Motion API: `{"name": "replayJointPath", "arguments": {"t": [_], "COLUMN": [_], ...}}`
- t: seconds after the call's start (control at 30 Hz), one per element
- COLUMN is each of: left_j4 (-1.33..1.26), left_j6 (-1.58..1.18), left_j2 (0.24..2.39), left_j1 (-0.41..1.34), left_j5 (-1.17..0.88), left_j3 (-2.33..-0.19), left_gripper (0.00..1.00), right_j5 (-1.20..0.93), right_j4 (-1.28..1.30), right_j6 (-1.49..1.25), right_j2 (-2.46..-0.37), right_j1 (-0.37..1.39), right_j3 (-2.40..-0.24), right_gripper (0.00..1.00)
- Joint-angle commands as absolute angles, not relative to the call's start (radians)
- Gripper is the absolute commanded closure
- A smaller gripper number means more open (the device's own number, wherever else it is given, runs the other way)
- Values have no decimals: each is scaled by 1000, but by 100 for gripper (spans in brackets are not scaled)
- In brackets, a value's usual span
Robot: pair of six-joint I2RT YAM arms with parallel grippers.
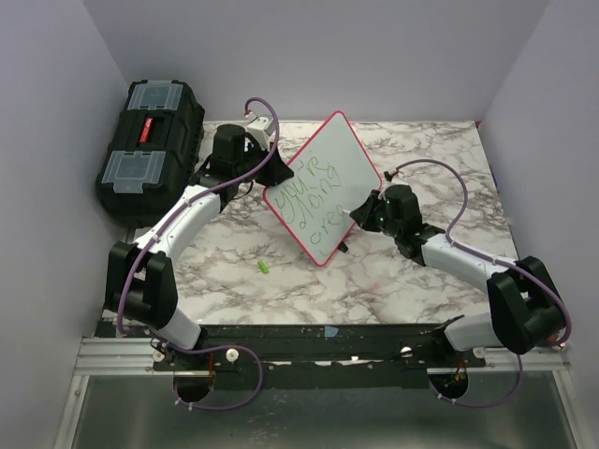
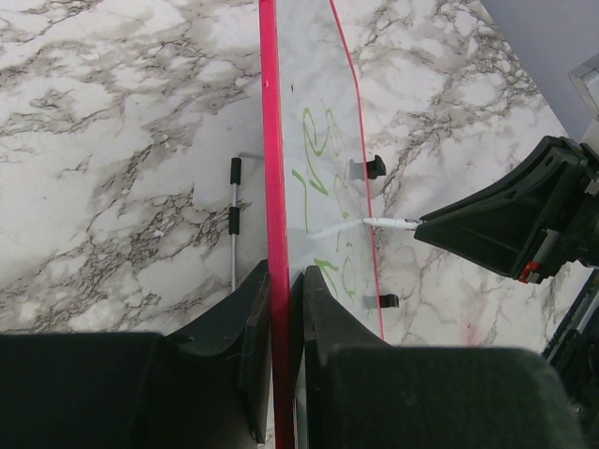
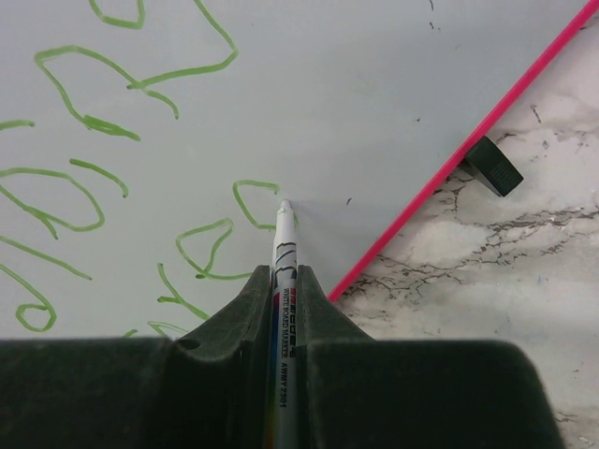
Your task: Write a sentence on the whiteboard
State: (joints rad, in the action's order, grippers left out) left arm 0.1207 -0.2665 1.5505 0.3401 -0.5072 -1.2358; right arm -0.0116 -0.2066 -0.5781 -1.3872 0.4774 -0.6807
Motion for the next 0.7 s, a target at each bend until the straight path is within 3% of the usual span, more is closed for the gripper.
{"name": "replayJointPath", "arguments": {"t": [0.0, 0.67], "left_j4": [242, 245], "left_j6": [-168, -164], "left_j2": [1589, 1588], "left_j1": [386, 386], "left_j5": [-558, -558], "left_j3": [-1208, -1212], "left_gripper": [100, 100], "right_j5": [-41, -58], "right_j4": [-203, -227], "right_j6": [-580, -580], "right_j2": [-1431, -1424], "right_j1": [491, 491], "right_j3": [-722, -699], "right_gripper": [99, 99]}}
